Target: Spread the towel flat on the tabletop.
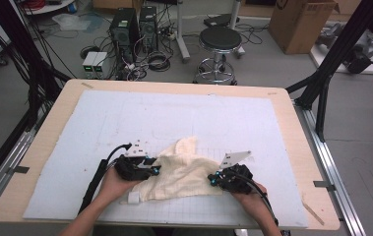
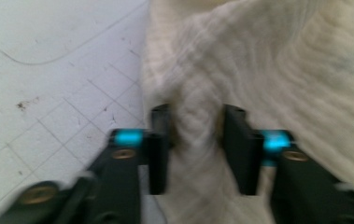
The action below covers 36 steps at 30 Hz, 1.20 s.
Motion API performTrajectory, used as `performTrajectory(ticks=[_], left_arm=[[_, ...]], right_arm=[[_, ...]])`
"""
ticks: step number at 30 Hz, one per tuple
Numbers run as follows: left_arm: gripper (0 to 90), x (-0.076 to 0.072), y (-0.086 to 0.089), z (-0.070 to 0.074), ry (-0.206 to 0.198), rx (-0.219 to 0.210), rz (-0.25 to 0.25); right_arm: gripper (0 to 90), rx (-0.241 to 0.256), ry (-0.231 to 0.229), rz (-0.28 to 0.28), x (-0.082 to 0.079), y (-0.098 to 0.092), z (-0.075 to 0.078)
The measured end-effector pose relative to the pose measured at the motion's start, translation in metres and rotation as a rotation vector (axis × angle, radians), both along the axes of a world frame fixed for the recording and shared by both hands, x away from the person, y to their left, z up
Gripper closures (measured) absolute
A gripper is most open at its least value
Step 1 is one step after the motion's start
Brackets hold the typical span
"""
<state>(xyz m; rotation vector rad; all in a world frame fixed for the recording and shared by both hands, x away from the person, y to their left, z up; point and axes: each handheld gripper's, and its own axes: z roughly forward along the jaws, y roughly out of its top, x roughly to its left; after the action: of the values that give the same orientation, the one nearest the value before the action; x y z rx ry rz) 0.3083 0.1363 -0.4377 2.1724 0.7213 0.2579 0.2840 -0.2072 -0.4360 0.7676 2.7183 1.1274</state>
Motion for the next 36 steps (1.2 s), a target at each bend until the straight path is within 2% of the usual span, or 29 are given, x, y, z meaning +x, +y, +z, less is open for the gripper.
performTrajectory(ticks=[1, 3, 7, 13, 17, 18, 19, 20, 23, 26, 29, 32, 34, 36], left_arm=[[79.4, -0.001, 0.000, 0.000, 0.002, 0.006, -0.003], [86.0, -0.008, 0.002, 0.005, -0.030, 0.022, -0.011], [86.7, -0.023, 0.009, 0.012, -0.053, 0.019, -0.019], [86.8, -0.050, 0.029, 0.010, -0.014, -0.003, -0.020], [86.7, -0.069, 0.039, 0.008, 0.003, -0.009, -0.048], [85.9, -0.072, 0.040, 0.008, 0.011, -0.013, -0.052], [82.3, -0.074, 0.042, 0.010, 0.010, -0.021, -0.058], [76.4, -0.076, 0.044, 0.012, 0.009, -0.033, -0.063], [62.8, -0.072, 0.048, 0.023, 0.002, -0.065, -0.051], [59.0, -0.060, 0.047, 0.034, -0.017, -0.094, -0.023], [58.2, -0.043, 0.038, 0.040, -0.035, -0.122, -0.009], [55.3, -0.029, 0.025, 0.039, -0.043, -0.103, -0.003], [53.8, -0.019, 0.015, 0.035, -0.025, -0.107, -0.001], [52.5, -0.010, 0.009, 0.031, 0.013, -0.123, -0.008]], right_arm=[[88.7, 0.002, 0.000, 0.000, -0.003, -0.001, 0.001], [88.8, 0.026, -0.004, 0.017, -0.014, -0.007, 0.005], [88.8, 0.034, -0.012, 0.023, -0.027, -0.012, 0.009], [88.6, 0.043, -0.021, 0.039, -0.054, -0.020, 0.015], [88.1, 0.034, -0.034, 0.076, -0.069, -0.014, 0.018], [87.0, 0.030, -0.035, 0.085, -0.071, -0.012, 0.020], [82.0, 0.034, -0.039, 0.094, -0.072, -0.011, 0.021], [76.6, 0.047, -0.037, 0.099, -0.073, -0.009, 0.023], [68.8, 0.083, -0.063, 0.113, -0.072, -0.005, 0.034], [65.1, 0.096, -0.105, 0.095, -0.064, -0.002, 0.047], [64.2, 0.108, -0.119, 0.057, -0.044, 0.000, 0.053], [63.3, 0.116, -0.108, 0.021, -0.020, 0.005, 0.049], [63.2, 0.108, -0.098, 0.008, -0.006, 0.010, 0.043], [62.6, 0.064, -0.083, 0.004, 0.008, 0.017, 0.034]])
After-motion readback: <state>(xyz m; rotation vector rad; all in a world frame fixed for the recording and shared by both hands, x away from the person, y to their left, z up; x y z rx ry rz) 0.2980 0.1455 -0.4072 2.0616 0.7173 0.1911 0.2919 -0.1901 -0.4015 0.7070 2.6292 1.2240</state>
